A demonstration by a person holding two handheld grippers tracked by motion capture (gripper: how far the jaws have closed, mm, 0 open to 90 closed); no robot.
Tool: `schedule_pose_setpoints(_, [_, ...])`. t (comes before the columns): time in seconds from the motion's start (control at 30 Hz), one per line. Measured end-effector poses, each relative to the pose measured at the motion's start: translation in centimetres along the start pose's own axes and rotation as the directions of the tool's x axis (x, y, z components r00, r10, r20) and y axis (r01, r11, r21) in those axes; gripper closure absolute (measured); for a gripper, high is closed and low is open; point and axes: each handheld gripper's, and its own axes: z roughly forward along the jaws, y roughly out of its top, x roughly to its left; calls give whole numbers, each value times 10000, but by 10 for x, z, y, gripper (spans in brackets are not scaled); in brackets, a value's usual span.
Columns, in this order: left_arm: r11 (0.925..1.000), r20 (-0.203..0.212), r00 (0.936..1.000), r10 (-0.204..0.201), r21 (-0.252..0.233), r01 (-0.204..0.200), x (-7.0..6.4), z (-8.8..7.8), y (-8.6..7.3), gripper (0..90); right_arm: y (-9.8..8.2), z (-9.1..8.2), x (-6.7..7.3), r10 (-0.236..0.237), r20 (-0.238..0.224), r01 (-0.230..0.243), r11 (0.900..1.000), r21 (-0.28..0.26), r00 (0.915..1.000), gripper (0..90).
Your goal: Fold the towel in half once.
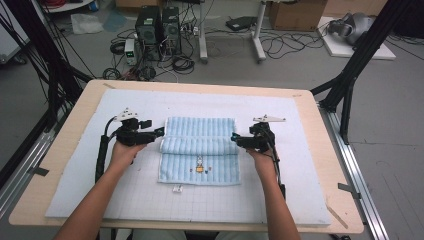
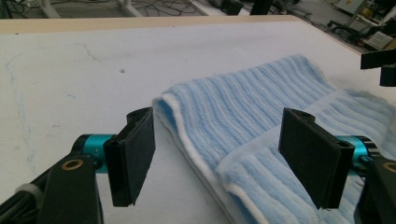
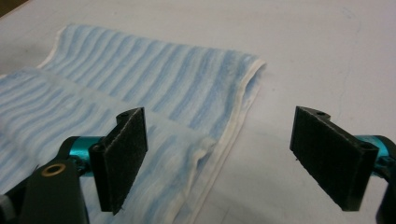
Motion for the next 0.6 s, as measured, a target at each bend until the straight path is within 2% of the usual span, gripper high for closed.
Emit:
schedule_pose_setpoints(0.1, [9991,336,9987,393,161,-399,-6,-1,-3,346,-4,-11,3,-69,-233,65,9998,-186,9997,180])
schedule_pose_setpoints(0.2, [9978,698,9965,471,440,-502,-8,0,-7,370,-12,-19,3,24,-499,-42,9993,-365,9988,182])
schedule_pose_setpoints(0.33, [9961,818,9947,617,587,-667,-9,1,-12,396,-22,-26,6,-251,-649,237,9995,-214,9976,185])
schedule_pose_setpoints(0.4, [9956,699,9955,638,638,-683,-9,3,-13,410,-27,-28,8,-398,-614,389,9991,-157,9973,186])
schedule_pose_setpoints(0.47, [9940,478,9955,822,683,-854,-8,6,-14,436,-28,-30,9,-545,-509,536,9984,-173,9972,187])
schedule_pose_setpoints(0.53, [9924,140,9954,947,774,-955,-6,10,-15,453,-28,-30,10,-514,-590,503,9985,-194,9969,187])
schedule_pose_setpoints(0.6, [9914,-25,9950,996,854,-990,-4,14,-16,470,-28,-29,11,-517,-614,510,9986,-134,9968,187])
